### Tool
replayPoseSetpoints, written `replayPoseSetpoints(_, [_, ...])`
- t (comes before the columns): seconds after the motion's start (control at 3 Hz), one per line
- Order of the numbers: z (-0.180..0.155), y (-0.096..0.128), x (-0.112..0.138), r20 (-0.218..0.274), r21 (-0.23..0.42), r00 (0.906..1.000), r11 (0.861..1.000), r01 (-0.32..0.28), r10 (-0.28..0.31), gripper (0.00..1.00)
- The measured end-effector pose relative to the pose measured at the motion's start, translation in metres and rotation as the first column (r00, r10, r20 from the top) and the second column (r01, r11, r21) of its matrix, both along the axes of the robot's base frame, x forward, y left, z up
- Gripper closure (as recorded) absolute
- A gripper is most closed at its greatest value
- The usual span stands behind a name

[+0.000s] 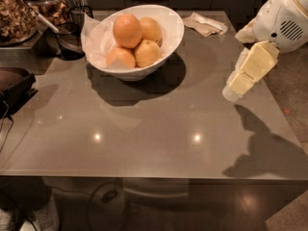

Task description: Pick orange from white bowl

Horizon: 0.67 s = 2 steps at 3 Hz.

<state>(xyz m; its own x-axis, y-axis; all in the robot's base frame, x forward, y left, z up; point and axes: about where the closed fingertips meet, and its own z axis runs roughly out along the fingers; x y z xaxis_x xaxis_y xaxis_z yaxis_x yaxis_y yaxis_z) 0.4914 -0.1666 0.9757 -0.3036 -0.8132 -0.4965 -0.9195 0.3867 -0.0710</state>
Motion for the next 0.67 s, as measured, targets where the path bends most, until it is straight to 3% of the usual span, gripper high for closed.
replayPoseSetpoints(0.33, [-0.007,0.016,0.030,-0.012,0.172,0.9977,0.983,0.068,-0.067,0.00])
replayPoseSetpoints(0.67, [-0.010,0.039,0.064,-0.054,0.316,0.9950,0.944,0.097,-0.084,0.00])
